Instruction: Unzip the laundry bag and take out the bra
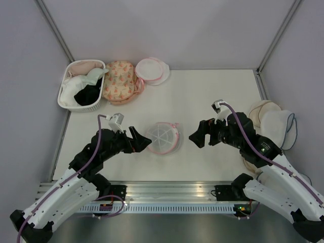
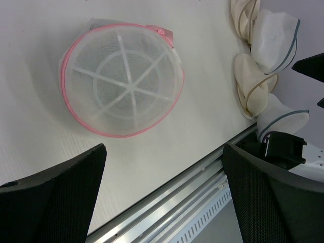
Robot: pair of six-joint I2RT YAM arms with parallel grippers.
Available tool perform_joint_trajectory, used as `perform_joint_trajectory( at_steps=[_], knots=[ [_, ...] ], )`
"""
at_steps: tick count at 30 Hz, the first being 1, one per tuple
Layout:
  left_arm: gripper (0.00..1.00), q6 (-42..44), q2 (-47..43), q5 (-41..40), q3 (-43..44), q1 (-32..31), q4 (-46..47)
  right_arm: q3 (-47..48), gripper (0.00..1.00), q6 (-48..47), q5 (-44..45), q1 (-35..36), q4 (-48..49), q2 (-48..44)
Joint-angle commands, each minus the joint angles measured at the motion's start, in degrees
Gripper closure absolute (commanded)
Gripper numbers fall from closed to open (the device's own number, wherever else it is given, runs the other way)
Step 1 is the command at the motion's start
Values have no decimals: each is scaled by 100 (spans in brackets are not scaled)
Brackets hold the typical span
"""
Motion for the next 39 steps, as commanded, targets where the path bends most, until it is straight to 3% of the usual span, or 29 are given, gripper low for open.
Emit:
perform_joint_trajectory(
  at_steps=[1,7,13,18,20,21,23,24,25,26,27,28,34,39],
  knots=[
    [0,-23,40,180,175,-8,228,-10,2,-11,-148,30,270,-98],
    [0,-1138,40,57,-720,-78,1438,-493,2,94,-148,21,568,16],
    [0,-982,945,-1278,-564,-763,1468,-775,2,68,273,30,630,253],
    [0,-1552,1244,-1587,-853,-1088,1747,-678,2,-55,441,30,717,596],
    [5,-1640,1323,-1482,-1046,-1473,2439,-608,3,-99,528,30,762,727],
    [17,-1623,1402,-1325,-1047,-1624,2669,-573,5,-116,598,30,771,780],
    [27,-1360,1875,-1087,-907,-2149,3092,-494,17,-143,660,30,797,921],
    [45,-1229,2086,-842,-602,-2326,3294,-476,26,-134,669,30,788,956],
    [58,-940,2567,-823,-416,-2520,3339,-459,59,-134,678,30,788,1026],
    [74,-790,2746,-848,-231,-2896,3348,-450,74,-108,713,30,797,1053],
    [97,-658,2948,-1023,49,-3056,3340,-441,92,-64,739,30,754,1062],
    [98,-474,3089,-1068,130,-3162,3392,-424,100,-38,879,21,718,1062],
    [98,55,4336,-990,438,-3216,3797,-441,100,7,1047,21,613,772],
    [98,38,5443,-1435,860,-3067,3051,-397,100,-11,1144,30,341,667]
  ],
)
